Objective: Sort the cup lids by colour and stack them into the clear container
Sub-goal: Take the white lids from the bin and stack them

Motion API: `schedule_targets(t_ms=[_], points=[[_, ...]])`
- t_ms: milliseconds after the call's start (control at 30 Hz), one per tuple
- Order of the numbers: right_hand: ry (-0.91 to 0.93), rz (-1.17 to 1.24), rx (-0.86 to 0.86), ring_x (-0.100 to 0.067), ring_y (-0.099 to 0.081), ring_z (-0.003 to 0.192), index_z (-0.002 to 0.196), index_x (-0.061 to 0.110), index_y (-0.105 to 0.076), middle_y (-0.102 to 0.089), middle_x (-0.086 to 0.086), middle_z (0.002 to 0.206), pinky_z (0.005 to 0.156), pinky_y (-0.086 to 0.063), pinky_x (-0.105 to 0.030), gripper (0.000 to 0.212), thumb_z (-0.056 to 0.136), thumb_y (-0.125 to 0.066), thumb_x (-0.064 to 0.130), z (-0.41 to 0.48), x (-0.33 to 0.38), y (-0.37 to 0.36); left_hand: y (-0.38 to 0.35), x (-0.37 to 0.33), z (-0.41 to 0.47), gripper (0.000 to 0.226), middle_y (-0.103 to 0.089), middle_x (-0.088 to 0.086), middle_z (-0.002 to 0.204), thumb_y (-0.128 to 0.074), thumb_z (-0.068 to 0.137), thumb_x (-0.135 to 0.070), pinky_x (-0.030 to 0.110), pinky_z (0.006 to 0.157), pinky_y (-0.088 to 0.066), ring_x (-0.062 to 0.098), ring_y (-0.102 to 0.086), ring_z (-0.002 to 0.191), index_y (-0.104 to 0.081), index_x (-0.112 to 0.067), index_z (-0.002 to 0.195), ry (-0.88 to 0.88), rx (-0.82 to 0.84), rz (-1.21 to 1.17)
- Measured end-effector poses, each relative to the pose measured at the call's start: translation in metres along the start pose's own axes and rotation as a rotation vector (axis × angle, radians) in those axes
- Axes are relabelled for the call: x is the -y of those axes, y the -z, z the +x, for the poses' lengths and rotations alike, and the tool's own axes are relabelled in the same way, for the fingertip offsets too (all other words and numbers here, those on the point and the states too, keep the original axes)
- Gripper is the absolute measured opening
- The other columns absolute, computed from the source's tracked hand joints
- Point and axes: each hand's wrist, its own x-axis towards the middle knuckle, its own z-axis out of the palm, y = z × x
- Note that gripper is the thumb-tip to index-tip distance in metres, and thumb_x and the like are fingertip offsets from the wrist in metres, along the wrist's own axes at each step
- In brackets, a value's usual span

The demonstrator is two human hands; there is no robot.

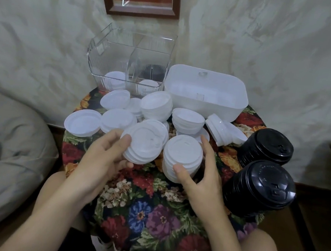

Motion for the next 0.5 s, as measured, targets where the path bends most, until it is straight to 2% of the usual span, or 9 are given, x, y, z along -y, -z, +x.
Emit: schedule_targets(t_ms=[100, 200, 333, 500], points=[[-0.013, -0.030, -0.008, 0.023, -0.027, 0.137, 0.142, 0.068, -0.017, -0.028, 0.047, 0.147, 0.102, -0.024, 0.002, 0.082, 0.084, -0.075, 0.058, -0.002, -0.002, 0.000, 0.006, 0.000, -0.002, 0.043, -0.074, 0.004, 0.108, -0.064, 0.087, -0.040, 0.020, 0.064, -0.057, 0.011, -0.068, 0.080, -0.066, -0.011, 0.119, 0.008, -0.025, -0.041], [-0.017, -0.057, -0.026, 0.018, -0.025, 0.142, 0.146, 0.066, -0.014, -0.026, 0.039, 0.154, 0.107, -0.024, -0.008, 0.087, 0.081, -0.072, 0.064, -0.005, 0.000, -0.001, 0.011, 0.002, -0.005, 0.042, -0.074, 0.003, 0.107, -0.061, 0.092, -0.035, 0.021, 0.063, -0.057, 0.010, -0.066, 0.077, -0.066, -0.010, 0.125, 0.014, -0.030, -0.066], [0.034, -0.129, -0.053, 0.014, -0.021, 0.146, 0.154, 0.053, -0.014, -0.021, 0.039, 0.156, 0.110, -0.021, -0.002, 0.088, 0.086, -0.069, 0.060, -0.015, 0.003, -0.005, 0.014, 0.008, -0.010, 0.036, -0.076, 0.001, 0.107, -0.059, 0.094, -0.031, 0.021, 0.063, -0.057, 0.009, -0.067, 0.077, -0.069, -0.016, 0.125, 0.019, -0.015, -0.068], [0.035, -0.308, -0.075, 0.010, -0.009, 0.151, 0.156, 0.049, -0.008, -0.013, 0.026, 0.164, 0.114, -0.010, -0.004, 0.083, 0.094, -0.062, 0.055, -0.034, 0.002, -0.009, 0.020, 0.015, -0.017, 0.038, -0.075, 0.003, 0.120, -0.056, 0.098, -0.026, 0.022, 0.067, -0.059, 0.013, -0.069, 0.087, -0.064, -0.021, 0.135, 0.028, 0.023, -0.006]])
